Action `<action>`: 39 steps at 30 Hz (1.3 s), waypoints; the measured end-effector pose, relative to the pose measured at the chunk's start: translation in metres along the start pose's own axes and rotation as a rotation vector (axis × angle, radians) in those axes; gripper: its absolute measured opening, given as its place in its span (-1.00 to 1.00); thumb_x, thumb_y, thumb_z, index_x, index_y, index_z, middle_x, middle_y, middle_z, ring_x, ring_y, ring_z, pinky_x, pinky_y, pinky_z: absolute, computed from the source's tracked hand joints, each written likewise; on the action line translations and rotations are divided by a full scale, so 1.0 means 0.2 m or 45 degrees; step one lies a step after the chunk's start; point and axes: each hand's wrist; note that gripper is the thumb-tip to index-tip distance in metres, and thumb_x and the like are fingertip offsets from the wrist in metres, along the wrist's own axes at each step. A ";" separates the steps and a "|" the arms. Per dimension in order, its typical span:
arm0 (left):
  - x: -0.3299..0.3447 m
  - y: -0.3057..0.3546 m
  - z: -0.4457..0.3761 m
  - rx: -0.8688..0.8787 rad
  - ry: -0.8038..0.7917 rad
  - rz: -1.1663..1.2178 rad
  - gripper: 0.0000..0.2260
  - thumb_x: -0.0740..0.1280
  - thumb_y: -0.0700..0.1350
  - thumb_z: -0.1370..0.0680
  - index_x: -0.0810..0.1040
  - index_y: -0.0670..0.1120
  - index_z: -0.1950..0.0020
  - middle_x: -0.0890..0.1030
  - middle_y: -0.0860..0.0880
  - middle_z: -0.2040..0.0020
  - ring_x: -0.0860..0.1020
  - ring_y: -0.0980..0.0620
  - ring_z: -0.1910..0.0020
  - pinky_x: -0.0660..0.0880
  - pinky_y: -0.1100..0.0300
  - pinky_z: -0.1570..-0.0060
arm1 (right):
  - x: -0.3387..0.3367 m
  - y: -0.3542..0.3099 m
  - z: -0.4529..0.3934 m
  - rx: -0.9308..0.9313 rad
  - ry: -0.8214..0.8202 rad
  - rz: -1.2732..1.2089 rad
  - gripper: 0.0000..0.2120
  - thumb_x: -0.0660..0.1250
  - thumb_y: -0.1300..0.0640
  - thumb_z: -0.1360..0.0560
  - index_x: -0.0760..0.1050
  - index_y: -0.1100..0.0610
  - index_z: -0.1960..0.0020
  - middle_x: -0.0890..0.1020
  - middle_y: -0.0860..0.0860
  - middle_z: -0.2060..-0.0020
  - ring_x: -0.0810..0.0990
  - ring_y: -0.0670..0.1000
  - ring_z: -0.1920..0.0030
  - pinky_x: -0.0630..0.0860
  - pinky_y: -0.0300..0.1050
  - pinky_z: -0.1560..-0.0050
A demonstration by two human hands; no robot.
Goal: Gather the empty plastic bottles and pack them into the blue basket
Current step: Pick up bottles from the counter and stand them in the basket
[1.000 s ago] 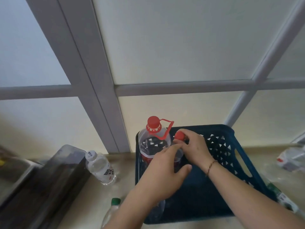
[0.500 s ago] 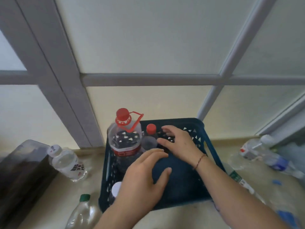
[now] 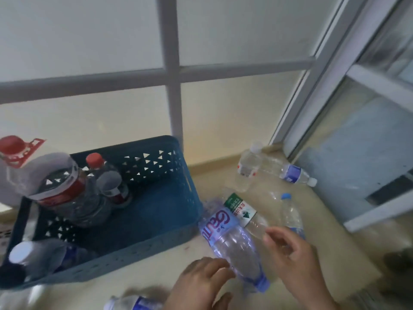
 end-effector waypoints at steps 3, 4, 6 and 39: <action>0.08 -0.02 0.13 -0.110 -0.071 -0.140 -0.61 0.37 0.20 -0.31 0.48 0.19 -0.10 0.63 0.19 -0.07 0.60 0.16 0.03 0.57 0.23 -0.04 | 0.00 0.10 0.04 0.005 -0.195 0.047 -0.59 0.51 0.21 -0.41 0.56 -0.32 0.03 0.70 -0.28 0.20 0.67 -0.18 0.19 0.54 -0.34 0.18; 0.07 -0.03 0.19 -0.178 -0.063 -0.175 -0.60 0.36 0.20 -0.31 0.47 0.19 -0.12 0.64 0.18 -0.08 0.57 0.16 0.00 0.58 0.17 -0.08 | 0.02 0.09 0.04 -0.018 -0.259 0.066 -0.65 0.51 0.12 -0.41 0.55 -0.32 0.00 0.70 -0.27 0.20 0.67 -0.17 0.20 0.55 -0.29 0.18; 0.02 -0.06 0.33 -0.346 -0.008 -0.198 -0.60 0.36 0.18 -0.33 0.48 0.18 -0.15 0.63 0.16 -0.12 0.56 0.13 -0.05 0.55 0.13 -0.15 | 0.11 0.04 0.05 -0.101 -0.400 0.106 -0.69 0.48 -0.02 -0.37 0.51 -0.30 -0.04 0.69 -0.28 0.19 0.67 -0.17 0.21 0.54 -0.28 0.18; -0.64 -0.23 2.05 -1.803 1.603 0.272 -0.46 0.54 -0.05 -0.34 0.49 0.10 -0.29 0.65 0.25 -0.13 0.60 0.10 -0.22 0.51 0.28 -0.15 | 2.10 -1.43 1.14 -1.123 -1.520 0.117 -0.62 0.30 0.04 -0.55 0.35 0.01 -0.34 0.54 -0.01 -0.22 0.51 0.06 -0.21 0.48 -0.07 -0.20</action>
Point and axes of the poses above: each hand's wrist, its own z-axis away from the middle knuckle, its own x-axis out of the palm, y = z × x
